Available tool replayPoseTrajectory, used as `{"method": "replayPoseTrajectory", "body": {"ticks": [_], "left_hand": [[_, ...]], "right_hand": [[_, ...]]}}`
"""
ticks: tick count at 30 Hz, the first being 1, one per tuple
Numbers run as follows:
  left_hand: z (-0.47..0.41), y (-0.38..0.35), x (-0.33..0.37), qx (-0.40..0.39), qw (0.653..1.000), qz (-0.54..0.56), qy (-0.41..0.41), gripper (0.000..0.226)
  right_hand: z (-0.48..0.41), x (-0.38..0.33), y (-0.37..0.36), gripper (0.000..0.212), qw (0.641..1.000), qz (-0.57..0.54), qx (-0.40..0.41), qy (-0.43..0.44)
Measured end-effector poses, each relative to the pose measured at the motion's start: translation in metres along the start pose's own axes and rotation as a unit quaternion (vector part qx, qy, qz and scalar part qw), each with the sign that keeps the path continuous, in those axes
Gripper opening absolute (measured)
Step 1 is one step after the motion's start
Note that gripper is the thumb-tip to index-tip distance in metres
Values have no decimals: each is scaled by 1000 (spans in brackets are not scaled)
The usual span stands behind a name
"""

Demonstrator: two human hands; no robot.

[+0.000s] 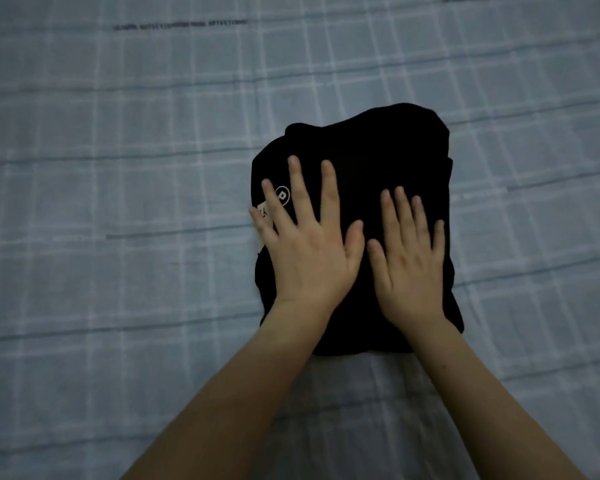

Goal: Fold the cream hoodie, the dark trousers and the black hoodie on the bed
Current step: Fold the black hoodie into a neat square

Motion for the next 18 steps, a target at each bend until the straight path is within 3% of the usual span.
{"method": "replayPoseTrajectory", "body": {"ticks": [4, 7, 9, 11, 13, 15, 18], "left_hand": [[0, -1, 2, -15, 1000, 2, -1, 74], [-3, 18, -14, 10, 992, 124, -17, 71], [2, 22, -41, 2, 976, 217, 14, 74], [19, 11, -68, -60, 943, 314, 94, 84], [40, -4, -71, -124, 895, 410, 122, 93], [52, -14, -73, -138, 882, 435, 119, 104], [58, -15, -71, -147, 866, 454, 146, 116]], "right_hand": [[-1, 7, 6, 59, 999, -38, -21, 15], [1, 17, 34, 59, 999, -6, 17, 36], [6, 44, 39, 65, 999, -30, 1, -33], [15, 72, 26, 72, 985, -97, -56, -127], [20, 80, 15, 77, 977, -133, -99, -132], [21, 77, 10, 80, 962, -224, -109, -110], [28, 65, 6, 80, 897, -398, -148, -124]]}}
Point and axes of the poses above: each hand's wrist, its own z-axis away from the middle knuckle, its own y-axis out of the back of the hand, x = y × z, the point moved 10 cm from there along -z, towards the middle knuckle, and after that the axes turned 5 degrees about x, right-handed, at the moved point
